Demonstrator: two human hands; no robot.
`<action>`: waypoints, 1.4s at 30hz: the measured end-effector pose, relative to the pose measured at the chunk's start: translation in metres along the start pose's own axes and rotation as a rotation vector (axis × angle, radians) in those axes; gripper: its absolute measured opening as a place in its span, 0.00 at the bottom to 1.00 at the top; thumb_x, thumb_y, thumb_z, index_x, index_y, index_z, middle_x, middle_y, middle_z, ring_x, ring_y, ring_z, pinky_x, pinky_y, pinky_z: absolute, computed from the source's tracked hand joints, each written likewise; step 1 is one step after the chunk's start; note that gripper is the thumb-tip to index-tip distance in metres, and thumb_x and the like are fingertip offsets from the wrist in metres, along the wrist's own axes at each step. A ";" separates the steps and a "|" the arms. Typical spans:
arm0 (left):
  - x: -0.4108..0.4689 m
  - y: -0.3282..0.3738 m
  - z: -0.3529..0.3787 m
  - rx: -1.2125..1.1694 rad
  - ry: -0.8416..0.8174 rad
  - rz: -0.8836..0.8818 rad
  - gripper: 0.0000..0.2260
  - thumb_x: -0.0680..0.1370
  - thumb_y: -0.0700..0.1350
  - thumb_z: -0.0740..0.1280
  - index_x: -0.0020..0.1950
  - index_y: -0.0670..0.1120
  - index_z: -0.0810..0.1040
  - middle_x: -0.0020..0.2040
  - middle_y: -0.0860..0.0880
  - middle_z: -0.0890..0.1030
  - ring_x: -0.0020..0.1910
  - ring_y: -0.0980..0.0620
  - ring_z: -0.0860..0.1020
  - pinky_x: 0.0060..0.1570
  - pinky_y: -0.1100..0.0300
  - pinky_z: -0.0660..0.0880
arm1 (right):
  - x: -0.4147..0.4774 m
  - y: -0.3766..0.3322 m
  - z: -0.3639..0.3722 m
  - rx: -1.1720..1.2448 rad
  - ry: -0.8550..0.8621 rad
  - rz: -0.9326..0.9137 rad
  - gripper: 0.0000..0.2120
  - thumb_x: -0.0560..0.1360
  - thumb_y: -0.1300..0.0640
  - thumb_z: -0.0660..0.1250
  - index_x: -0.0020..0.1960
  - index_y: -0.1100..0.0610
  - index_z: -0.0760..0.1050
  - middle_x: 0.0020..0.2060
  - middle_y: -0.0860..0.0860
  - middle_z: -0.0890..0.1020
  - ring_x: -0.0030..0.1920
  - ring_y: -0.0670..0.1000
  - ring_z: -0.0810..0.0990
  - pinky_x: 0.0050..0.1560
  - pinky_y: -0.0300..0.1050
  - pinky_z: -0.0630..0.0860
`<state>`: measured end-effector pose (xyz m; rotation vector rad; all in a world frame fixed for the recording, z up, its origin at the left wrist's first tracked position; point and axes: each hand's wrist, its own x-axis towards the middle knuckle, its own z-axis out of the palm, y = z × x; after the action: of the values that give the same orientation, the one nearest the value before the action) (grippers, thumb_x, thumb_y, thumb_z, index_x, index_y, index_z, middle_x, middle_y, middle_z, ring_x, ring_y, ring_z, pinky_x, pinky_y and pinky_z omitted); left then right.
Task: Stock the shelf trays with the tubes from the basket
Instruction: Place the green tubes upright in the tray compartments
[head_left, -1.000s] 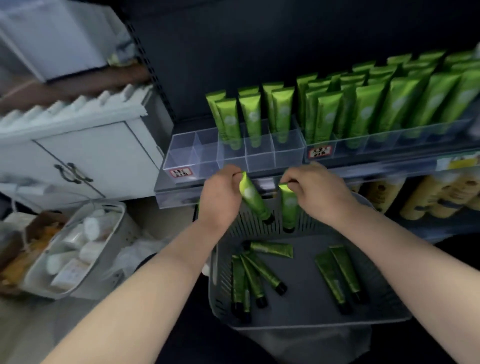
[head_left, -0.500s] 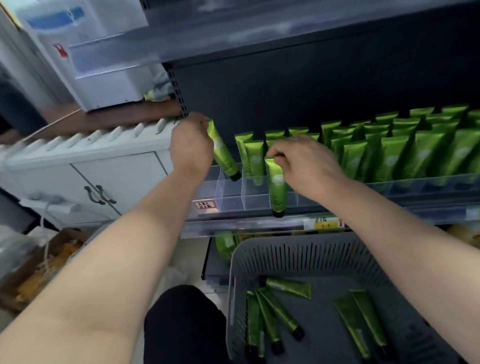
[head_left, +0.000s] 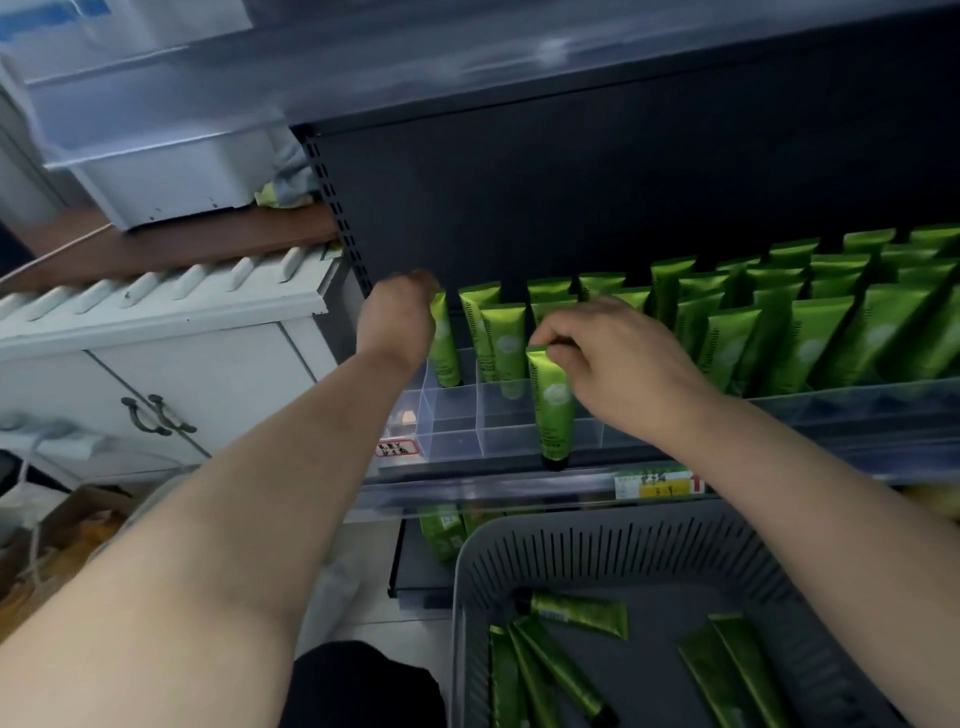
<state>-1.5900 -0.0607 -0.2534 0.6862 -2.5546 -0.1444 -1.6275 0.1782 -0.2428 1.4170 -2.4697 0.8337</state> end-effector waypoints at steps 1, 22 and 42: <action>-0.001 0.000 0.002 -0.027 -0.003 -0.015 0.14 0.74 0.30 0.60 0.54 0.42 0.79 0.51 0.39 0.81 0.48 0.38 0.79 0.46 0.49 0.78 | 0.001 -0.001 0.000 0.003 0.000 0.000 0.09 0.79 0.58 0.62 0.54 0.49 0.78 0.51 0.44 0.81 0.53 0.47 0.72 0.46 0.43 0.72; -0.091 -0.033 -0.027 -0.242 0.035 -0.034 0.13 0.77 0.37 0.61 0.59 0.44 0.79 0.57 0.45 0.80 0.56 0.46 0.77 0.52 0.56 0.74 | 0.099 -0.063 0.035 -0.172 0.109 0.031 0.12 0.77 0.60 0.64 0.56 0.47 0.77 0.52 0.48 0.82 0.54 0.54 0.76 0.42 0.43 0.67; -0.104 -0.017 -0.016 -0.265 0.036 0.071 0.12 0.77 0.36 0.61 0.56 0.44 0.79 0.52 0.46 0.81 0.52 0.47 0.77 0.49 0.50 0.77 | 0.071 -0.052 0.050 -0.323 0.035 -0.083 0.14 0.77 0.58 0.64 0.62 0.50 0.76 0.58 0.50 0.80 0.60 0.55 0.71 0.54 0.51 0.66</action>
<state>-1.4962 -0.0238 -0.2874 0.4917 -2.4609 -0.4335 -1.6154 0.0780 -0.2350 1.3625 -2.3672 0.4143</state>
